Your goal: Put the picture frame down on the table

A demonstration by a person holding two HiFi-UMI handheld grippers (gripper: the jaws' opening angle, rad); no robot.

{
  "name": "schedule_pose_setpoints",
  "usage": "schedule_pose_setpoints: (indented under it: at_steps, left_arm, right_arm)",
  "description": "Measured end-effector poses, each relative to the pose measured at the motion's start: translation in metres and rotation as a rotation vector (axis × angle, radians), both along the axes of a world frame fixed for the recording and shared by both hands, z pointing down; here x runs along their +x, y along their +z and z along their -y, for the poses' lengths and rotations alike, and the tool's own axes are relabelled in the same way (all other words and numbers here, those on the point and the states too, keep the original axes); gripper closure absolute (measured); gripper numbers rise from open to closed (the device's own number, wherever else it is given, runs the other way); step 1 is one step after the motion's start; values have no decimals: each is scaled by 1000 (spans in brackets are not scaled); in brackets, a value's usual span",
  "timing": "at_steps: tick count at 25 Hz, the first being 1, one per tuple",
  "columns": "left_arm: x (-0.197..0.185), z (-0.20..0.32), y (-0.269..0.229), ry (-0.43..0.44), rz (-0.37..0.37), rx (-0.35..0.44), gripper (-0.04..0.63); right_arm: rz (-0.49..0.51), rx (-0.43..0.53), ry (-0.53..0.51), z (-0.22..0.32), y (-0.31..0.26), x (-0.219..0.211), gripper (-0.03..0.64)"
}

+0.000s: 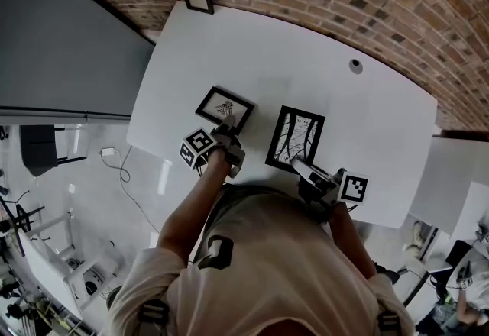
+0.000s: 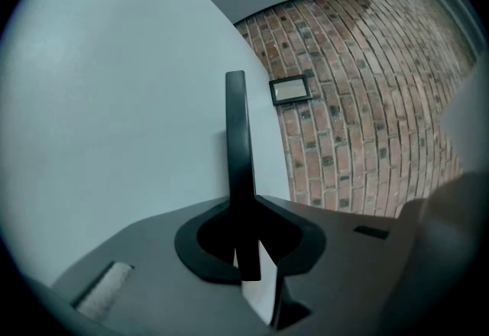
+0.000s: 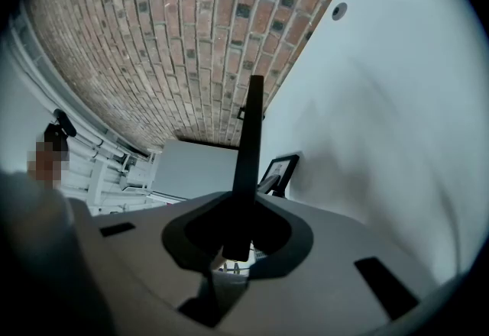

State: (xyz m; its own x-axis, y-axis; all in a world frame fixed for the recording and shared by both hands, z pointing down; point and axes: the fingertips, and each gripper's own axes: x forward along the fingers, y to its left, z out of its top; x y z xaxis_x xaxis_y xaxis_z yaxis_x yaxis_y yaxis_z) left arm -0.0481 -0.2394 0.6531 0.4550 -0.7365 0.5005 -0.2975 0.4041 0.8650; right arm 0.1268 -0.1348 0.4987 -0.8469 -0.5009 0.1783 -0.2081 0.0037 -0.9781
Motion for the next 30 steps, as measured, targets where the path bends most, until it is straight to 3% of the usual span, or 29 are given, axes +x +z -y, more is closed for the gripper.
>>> schedule_pose_setpoints:
  at_steps: [4, 8, 14, 23, 30]
  left_arm:
    - [-2, -1, 1, 85, 115, -6, 557]
    - [-3, -4, 4, 145, 164, -23, 510]
    - [4, -8, 2, 269, 189, -13, 442]
    - [18, -19, 6, 493, 218, 7, 434]
    - [21, -19, 9, 553, 181, -4, 434]
  right_arm:
    - [5, 3, -1, 1, 0, 1, 577]
    - [8, 2, -4, 1, 2, -1, 577]
    - [5, 10, -4, 2, 2, -5, 577]
    - [4, 0, -1, 0, 4, -5, 577]
    - [0, -5, -3, -1, 5, -8, 577]
